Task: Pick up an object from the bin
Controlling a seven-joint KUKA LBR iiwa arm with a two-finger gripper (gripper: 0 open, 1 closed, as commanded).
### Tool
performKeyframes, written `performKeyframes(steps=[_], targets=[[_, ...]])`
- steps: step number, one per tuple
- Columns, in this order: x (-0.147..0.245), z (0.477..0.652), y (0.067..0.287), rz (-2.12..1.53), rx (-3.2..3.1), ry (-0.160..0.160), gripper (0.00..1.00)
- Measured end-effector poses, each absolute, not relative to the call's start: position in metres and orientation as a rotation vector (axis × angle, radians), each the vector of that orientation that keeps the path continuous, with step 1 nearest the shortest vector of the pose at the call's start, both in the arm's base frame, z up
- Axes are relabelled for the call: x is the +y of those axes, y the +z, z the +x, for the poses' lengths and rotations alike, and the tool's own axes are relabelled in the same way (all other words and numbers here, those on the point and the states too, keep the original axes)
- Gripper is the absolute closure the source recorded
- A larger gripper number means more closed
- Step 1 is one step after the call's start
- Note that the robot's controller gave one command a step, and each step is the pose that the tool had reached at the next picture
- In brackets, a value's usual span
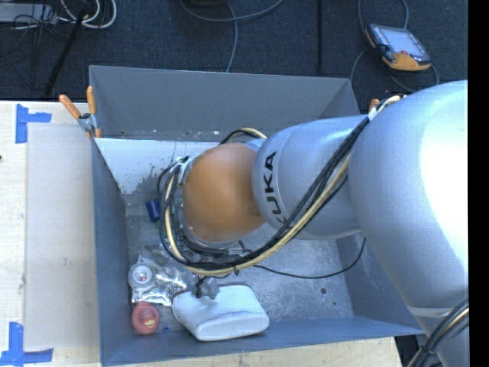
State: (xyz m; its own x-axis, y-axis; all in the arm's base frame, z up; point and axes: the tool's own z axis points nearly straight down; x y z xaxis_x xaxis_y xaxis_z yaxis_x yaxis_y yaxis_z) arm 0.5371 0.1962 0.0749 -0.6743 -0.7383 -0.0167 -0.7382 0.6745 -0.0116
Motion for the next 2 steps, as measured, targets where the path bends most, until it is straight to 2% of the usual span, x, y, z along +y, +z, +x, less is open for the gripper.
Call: performKeyframes(steps=[1, 2], targets=[[0.1956, 0.5396, 0.0764, -1.249, 2.854, -0.007, 0.0], [0.1953, 0.5385, 0.0753, -1.25, 2.858, -0.006, 1.0]])
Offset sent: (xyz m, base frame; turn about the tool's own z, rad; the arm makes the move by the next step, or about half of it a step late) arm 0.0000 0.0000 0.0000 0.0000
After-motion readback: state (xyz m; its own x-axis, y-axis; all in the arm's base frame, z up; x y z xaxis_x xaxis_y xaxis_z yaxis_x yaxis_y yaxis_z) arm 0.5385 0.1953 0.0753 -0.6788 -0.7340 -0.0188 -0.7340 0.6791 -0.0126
